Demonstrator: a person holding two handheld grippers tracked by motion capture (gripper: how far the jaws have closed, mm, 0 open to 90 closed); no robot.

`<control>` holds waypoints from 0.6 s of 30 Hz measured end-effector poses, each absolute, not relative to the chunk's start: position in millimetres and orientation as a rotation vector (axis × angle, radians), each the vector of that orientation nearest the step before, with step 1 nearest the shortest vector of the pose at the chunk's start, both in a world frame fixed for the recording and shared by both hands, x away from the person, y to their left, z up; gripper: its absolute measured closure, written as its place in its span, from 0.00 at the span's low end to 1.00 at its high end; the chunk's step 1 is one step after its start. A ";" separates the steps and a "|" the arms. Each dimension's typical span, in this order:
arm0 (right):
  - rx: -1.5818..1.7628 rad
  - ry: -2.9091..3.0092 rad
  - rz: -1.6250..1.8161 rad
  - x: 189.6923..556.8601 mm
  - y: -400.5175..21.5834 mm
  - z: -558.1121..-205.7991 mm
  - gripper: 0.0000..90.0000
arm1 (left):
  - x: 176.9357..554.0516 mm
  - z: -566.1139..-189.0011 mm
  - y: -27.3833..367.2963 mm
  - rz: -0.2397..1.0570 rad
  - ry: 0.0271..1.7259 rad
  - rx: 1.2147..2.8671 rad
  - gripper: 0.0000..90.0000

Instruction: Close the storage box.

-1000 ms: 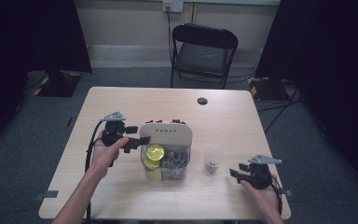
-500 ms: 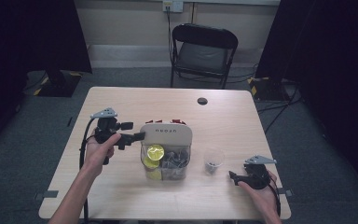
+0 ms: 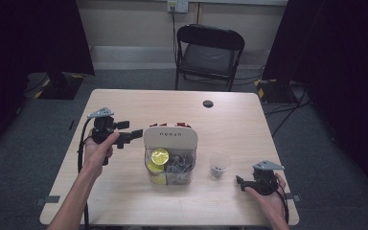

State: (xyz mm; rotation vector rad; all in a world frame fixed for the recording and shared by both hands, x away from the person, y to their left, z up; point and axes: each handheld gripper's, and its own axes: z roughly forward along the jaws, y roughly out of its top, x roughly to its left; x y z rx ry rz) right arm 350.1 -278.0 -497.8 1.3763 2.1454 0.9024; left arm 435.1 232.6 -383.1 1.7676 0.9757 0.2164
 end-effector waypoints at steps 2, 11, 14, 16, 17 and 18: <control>1.384 2.138 0.906 349.9 -278.0 -498.3 0.16 | 436.9 -384.3 231.8 0.215 0.978 1.765 0.20; 1.377 2.123 0.922 349.1 -278.1 -500.1 0.14 | 446.0 -384.2 223.2 0.181 0.973 1.741 0.20; 1.377 2.123 0.922 349.1 -278.1 -500.2 0.14 | 445.1 -382.6 220.2 0.182 0.964 1.743 0.22; 1.377 2.123 0.922 349.1 -278.1 -500.2 0.14 | 444.7 -381.3 219.9 0.175 0.960 1.735 0.22; 1.377 2.123 0.922 349.1 -278.1 -500.2 0.14 | 443.3 -379.0 220.2 0.179 0.950 1.736 0.22; 1.377 2.123 0.922 349.1 -278.1 -500.2 0.14 | 443.3 -379.0 220.2 0.179 0.950 1.736 0.22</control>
